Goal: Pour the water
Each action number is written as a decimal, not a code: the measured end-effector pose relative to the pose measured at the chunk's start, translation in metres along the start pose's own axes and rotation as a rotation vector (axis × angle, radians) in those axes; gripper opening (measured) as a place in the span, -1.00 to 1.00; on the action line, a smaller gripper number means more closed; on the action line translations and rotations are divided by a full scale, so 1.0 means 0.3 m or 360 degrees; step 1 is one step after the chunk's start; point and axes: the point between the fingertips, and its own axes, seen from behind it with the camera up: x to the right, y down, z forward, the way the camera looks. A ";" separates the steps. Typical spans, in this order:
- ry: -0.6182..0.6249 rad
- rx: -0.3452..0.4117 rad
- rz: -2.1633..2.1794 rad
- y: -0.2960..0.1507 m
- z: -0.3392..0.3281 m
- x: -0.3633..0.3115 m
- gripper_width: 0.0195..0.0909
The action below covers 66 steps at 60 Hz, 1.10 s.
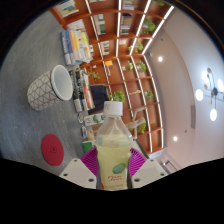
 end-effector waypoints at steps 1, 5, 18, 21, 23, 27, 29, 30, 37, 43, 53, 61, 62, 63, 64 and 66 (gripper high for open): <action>0.0007 0.0007 -0.0053 -0.016 0.002 -0.001 -0.58; 0.0039 0.0039 -0.0278 -0.059 0.021 0.005 -0.58; 0.0196 0.0117 -0.0950 -0.216 0.045 0.013 -0.58; 0.0227 0.0142 -0.1054 -0.238 0.058 0.008 -0.58; 0.0239 0.0157 -0.1110 -0.252 0.058 0.008 -0.58; 0.0249 0.0173 -0.1237 -0.269 0.061 -0.006 -0.58; 0.0243 0.0181 -0.1278 -0.278 0.059 -0.014 -0.58; 0.0242 0.0183 -0.1291 -0.281 0.058 -0.017 -0.58; 0.0223 0.0174 -0.1276 -0.278 0.057 -0.034 -0.58; 0.0201 0.0173 -0.1109 -0.271 0.050 -0.022 -0.57; -0.0032 0.0077 -0.0139 -0.223 0.021 -0.019 -0.58; -0.0274 0.0085 0.0988 -0.217 0.025 -0.026 -0.54; -0.0302 0.0080 0.1117 -0.226 0.015 -0.028 -0.54; -0.0319 0.0076 0.1244 -0.253 0.023 -0.069 -0.55; -0.0369 0.0093 0.1364 -0.206 0.018 -0.048 -0.54; -0.0419 0.0089 0.1586 -0.192 0.017 -0.049 -0.54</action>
